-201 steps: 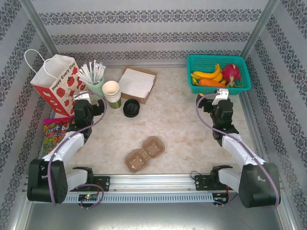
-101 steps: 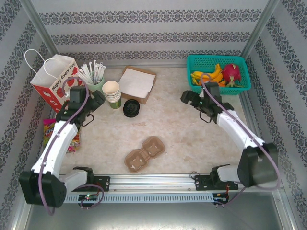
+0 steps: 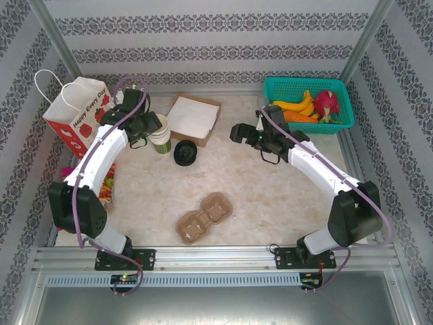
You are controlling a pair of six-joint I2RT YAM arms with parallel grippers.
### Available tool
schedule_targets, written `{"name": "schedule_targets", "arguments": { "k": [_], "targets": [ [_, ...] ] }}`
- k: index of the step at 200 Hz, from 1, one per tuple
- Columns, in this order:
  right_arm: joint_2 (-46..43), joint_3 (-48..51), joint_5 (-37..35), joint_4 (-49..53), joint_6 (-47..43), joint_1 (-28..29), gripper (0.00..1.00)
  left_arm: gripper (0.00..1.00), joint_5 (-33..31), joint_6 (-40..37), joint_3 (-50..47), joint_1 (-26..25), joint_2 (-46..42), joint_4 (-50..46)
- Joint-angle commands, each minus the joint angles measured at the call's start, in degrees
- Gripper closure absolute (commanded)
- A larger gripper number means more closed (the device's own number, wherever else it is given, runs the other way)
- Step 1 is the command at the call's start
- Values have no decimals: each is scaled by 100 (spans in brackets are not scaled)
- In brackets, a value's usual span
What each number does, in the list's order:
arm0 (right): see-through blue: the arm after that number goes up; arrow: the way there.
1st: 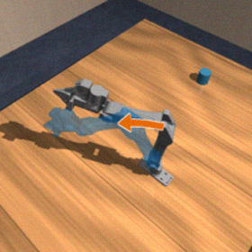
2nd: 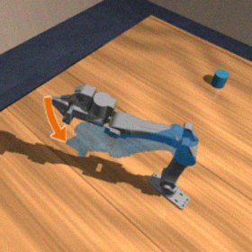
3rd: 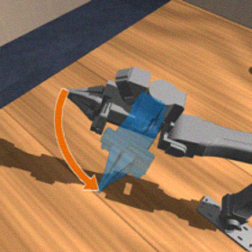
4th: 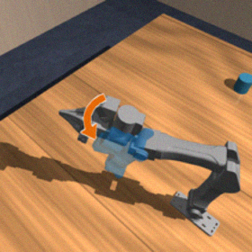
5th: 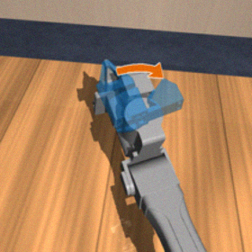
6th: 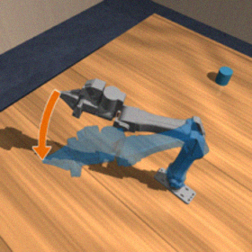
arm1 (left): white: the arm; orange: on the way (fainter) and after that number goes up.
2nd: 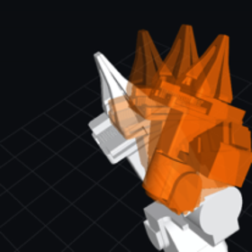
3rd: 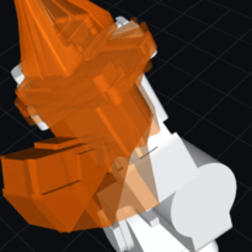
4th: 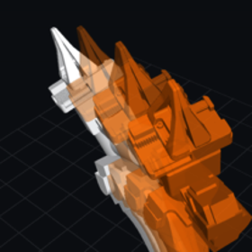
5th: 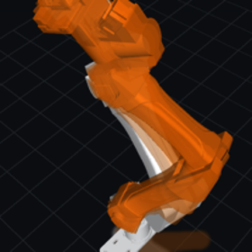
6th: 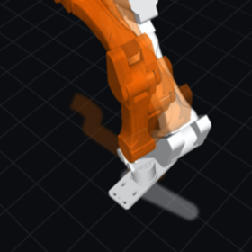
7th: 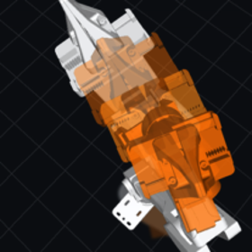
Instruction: Pack the takeout coffee
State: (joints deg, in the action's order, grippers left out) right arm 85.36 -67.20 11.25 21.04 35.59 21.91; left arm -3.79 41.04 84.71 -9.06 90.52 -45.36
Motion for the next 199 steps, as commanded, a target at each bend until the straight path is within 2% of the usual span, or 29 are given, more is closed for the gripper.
{"name": "schedule_targets", "arguments": {
  "k": [1, 32, 76, 133, 161, 199],
  "targets": [
    [-172, -115, -24, 51, -138, 35, 2, 30, -424, -268, 334, -53, 232, -415],
    [-375, 4, -193, 147, -198, 24, 2, 41, -454, -483, 666, -53, 626, -398],
    [-533, 87, -240, 271, -316, -112, 2, 59, -455, -914, 1303, -60, 1109, -946],
    [-609, 175, -272, 249, -283, -186, 2, 60, -486, -1037, 1392, -15, 1265, -1163],
    [-626, 206, -237, 249, -255, -221, 2, 74, -425, -1115, 1390, 7, 1292, -1108],
    [-678, 210, -261, 234, -227, -238, 2, 81, -405, -1159, 1426, 20, 1306, -1115]
  ]
}}
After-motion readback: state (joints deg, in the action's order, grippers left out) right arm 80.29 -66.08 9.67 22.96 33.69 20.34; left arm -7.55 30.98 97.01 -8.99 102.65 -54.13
